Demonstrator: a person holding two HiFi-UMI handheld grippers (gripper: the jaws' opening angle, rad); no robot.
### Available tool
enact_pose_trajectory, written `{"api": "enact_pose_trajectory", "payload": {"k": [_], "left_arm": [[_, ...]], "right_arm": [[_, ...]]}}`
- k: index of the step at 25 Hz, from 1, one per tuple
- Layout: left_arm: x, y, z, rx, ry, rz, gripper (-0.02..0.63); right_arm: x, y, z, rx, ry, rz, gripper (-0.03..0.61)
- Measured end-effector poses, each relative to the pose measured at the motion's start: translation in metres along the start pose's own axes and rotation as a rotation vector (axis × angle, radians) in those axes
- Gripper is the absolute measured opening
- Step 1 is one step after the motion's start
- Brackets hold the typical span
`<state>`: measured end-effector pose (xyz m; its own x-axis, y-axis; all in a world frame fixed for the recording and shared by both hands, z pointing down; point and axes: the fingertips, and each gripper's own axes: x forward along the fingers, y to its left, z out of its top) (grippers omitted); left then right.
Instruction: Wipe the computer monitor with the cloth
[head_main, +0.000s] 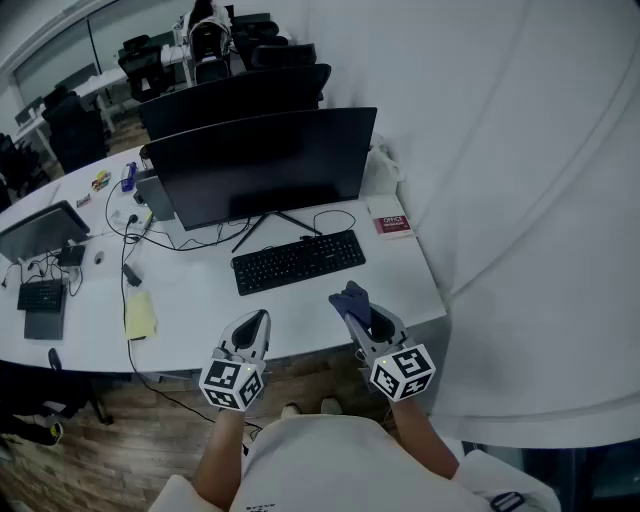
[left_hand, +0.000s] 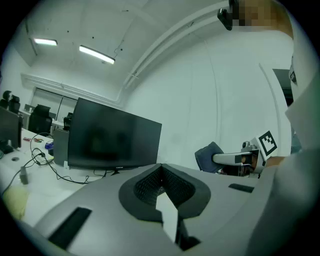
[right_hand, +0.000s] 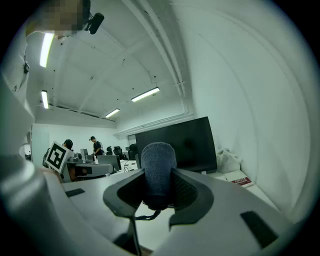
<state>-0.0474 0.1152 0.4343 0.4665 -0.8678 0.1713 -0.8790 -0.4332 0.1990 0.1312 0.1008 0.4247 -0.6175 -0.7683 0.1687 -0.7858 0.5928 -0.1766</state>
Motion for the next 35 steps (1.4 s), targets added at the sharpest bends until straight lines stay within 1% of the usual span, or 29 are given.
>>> {"api": "enact_pose_trajectory", "payload": {"k": [11, 15, 19, 27, 31, 35], "left_arm": [[-0.005, 0.001, -0.001, -0.003, -0.003, -0.009, 0.005], [-0.011, 0.007, 0.001, 0.0, -0.007, -0.017, 0.005], [-0.018, 0.012, -0.001, 0.0, -0.005, -0.029, 0.005], [-0.035, 0.025, -0.008, 0.008, 0.0, -0.057, 0.005], [-0.039, 0.036, -0.005, 0.004, -0.018, -0.055, 0.005], [-0.035, 0.044, -0.004, 0.018, -0.014, -0.05, 0.005]], "right_arm": [[0.0, 0.008, 0.0, -0.005, -0.005, -0.003, 0.133], [0.002, 0.017, -0.001, -0.004, -0.01, 0.001, 0.135], [0.001, 0.024, -0.004, 0.016, -0.014, -0.015, 0.135], [-0.001, 0.033, -0.019, 0.055, -0.006, -0.082, 0.135], [-0.002, 0.025, -0.018, 0.065, -0.029, -0.154, 0.135], [-0.004, 0.018, -0.016, 0.061, -0.025, -0.177, 0.135]]}}
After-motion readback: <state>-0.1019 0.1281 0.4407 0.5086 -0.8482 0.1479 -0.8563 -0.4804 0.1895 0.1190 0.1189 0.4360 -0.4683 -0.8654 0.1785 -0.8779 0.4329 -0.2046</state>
